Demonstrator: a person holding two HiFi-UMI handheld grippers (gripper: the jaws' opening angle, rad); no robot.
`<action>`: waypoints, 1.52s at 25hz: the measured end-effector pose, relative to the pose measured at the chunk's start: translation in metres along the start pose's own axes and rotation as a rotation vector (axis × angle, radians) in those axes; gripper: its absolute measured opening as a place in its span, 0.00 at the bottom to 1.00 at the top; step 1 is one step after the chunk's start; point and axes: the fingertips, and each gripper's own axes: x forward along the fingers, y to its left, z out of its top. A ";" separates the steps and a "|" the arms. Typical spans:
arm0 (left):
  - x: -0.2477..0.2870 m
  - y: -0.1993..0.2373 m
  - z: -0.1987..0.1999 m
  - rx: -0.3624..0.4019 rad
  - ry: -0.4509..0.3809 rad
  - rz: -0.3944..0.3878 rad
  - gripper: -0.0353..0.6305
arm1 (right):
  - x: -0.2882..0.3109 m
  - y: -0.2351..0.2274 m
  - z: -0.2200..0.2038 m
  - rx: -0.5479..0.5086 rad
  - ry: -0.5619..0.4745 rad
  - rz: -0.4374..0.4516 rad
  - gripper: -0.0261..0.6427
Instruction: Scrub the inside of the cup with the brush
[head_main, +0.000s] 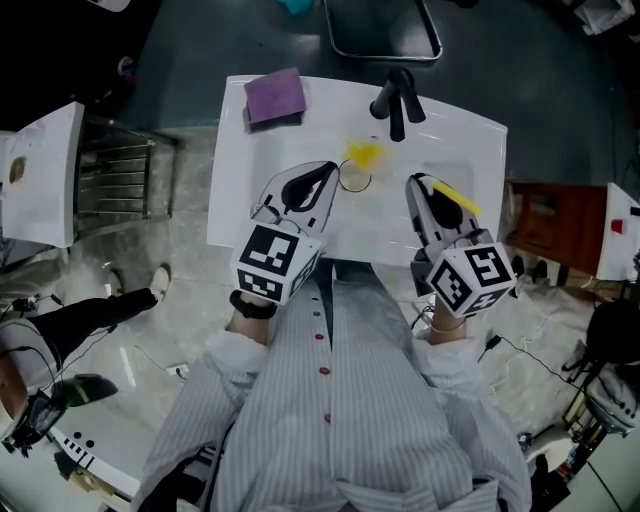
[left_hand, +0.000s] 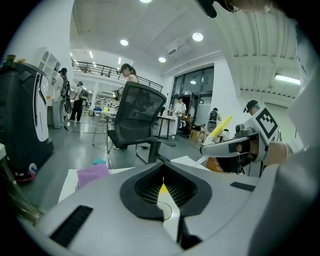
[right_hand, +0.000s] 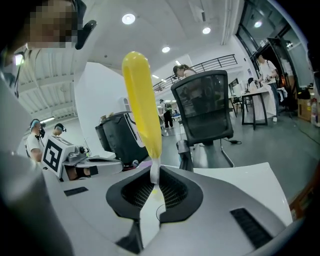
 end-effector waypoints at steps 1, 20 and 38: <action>0.004 0.000 -0.004 0.001 0.011 -0.004 0.07 | 0.001 -0.004 -0.002 0.006 0.002 -0.003 0.12; 0.074 0.005 -0.111 0.025 0.277 -0.145 0.07 | 0.027 -0.054 -0.041 0.103 0.070 -0.029 0.12; 0.098 -0.008 -0.197 0.058 0.464 -0.254 0.45 | 0.030 -0.060 -0.053 0.129 0.080 -0.048 0.12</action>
